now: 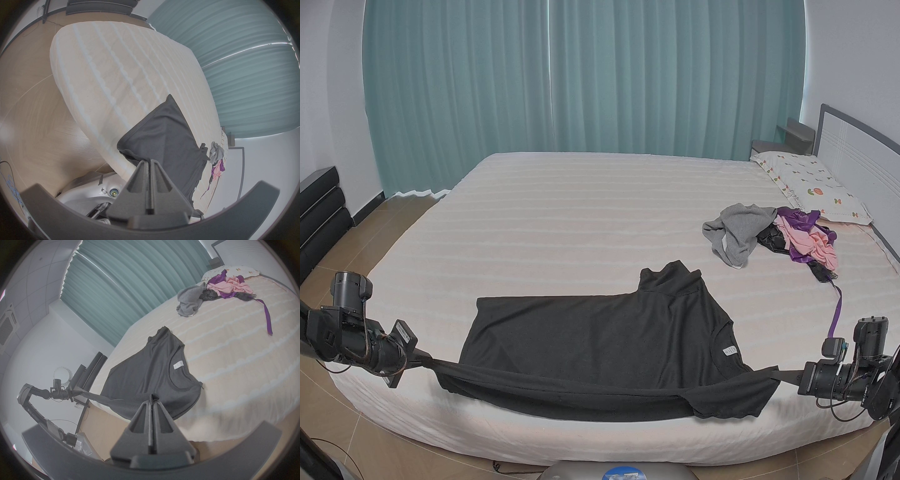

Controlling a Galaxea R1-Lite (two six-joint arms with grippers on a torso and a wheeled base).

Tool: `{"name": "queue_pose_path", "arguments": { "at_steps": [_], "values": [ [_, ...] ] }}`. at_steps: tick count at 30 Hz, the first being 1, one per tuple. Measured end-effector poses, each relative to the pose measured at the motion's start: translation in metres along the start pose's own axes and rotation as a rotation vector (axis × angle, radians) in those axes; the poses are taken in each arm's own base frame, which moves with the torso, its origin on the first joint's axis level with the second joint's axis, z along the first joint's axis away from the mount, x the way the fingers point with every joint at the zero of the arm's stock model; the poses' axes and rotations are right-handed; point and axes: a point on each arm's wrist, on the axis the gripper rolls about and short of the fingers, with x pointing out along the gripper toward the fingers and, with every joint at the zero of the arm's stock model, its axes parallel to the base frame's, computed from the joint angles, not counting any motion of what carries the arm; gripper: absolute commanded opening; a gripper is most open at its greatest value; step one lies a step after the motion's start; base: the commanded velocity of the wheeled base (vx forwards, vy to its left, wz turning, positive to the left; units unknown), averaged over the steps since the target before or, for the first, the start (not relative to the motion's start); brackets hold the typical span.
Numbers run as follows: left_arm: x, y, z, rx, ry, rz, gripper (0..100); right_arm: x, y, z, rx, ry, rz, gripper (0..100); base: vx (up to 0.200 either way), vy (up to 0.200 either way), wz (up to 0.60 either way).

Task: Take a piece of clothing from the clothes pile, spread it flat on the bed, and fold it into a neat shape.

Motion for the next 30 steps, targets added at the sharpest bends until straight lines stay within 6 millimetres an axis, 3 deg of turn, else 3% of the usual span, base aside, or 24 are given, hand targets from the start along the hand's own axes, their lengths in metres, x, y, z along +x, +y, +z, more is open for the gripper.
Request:
{"name": "queue_pose_path", "arguments": {
  "at_steps": [11, 22, 30],
  "values": [
    [0.002, -0.003, 0.002, 0.01, -0.004, -0.006, 0, 0.0, -0.001, 0.008, -0.023, -0.042, -0.038, 0, 0.0, 0.0, 0.0],
    [0.033, -0.016, 0.027, 0.011, 0.003, 0.008, 0, 0.048, -0.01, 0.039, -0.067, -0.066, -0.024, 0, 0.0, 0.0, 0.0],
    [0.062, -0.023, 0.042, 0.017, 0.001, 0.035, 0, 0.084, -0.02, 0.05, -0.065, -0.039, -0.043, 0, 0.0, 0.0, 0.0]
  ]
}}
